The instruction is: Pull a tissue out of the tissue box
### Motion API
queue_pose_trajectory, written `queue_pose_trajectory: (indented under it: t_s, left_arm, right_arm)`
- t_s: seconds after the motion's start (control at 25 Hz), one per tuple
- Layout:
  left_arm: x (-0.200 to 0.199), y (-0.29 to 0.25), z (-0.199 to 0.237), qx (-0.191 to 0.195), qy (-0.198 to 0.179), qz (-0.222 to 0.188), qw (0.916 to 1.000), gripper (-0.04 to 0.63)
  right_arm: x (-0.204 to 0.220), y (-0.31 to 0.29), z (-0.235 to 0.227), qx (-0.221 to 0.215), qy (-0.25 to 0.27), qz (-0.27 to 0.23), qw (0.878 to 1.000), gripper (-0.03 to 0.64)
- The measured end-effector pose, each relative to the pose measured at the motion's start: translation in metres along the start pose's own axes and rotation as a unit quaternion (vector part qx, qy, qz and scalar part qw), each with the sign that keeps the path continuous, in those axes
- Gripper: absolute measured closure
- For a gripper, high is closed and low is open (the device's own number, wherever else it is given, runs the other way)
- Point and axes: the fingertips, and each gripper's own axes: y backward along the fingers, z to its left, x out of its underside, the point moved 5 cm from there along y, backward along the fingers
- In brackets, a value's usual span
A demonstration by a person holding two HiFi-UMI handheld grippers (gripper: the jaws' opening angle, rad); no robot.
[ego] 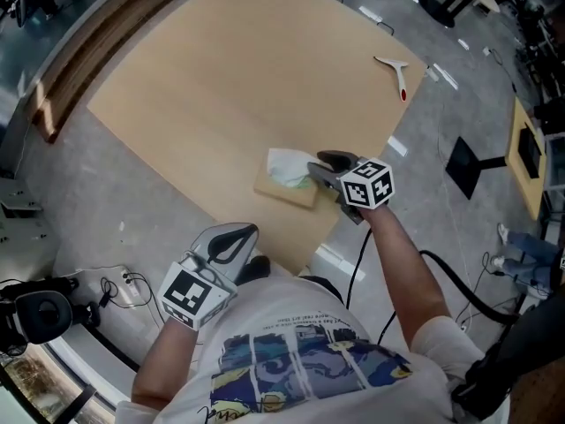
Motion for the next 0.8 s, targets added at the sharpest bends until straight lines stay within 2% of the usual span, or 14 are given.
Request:
queue_pose_trajectory:
  t_s: [0.24,0.48,0.64,0.8]
  left_arm:
    - [0.006,-0.001,0.006,0.012,0.006,0.006,0.9999,0.592]
    - [0.007,0.001,0.008,0.012,0.01,0.013,0.9998,0.592]
    - [0.012,0.002,0.007,0.01,0.012,0.016,0.9998,0.592]
    - [0.011,-0.002,0.001,0.006,0.009,0.016,0.9998,0.592]
  right_arm:
    - [0.005,-0.021,-0.001,-0.023,-0.036,0.012,0.999,0.463]
    - [0.004,-0.028,0.005,-0.04,-0.037,0.013,0.998,0.465]
    - [0.004,-0.031,0.012,-0.045,-0.022,0.016,0.999,0.492]
    - [0.006,-0.027,0.014,-0.042,0.003,0.015,0.999,0.56]
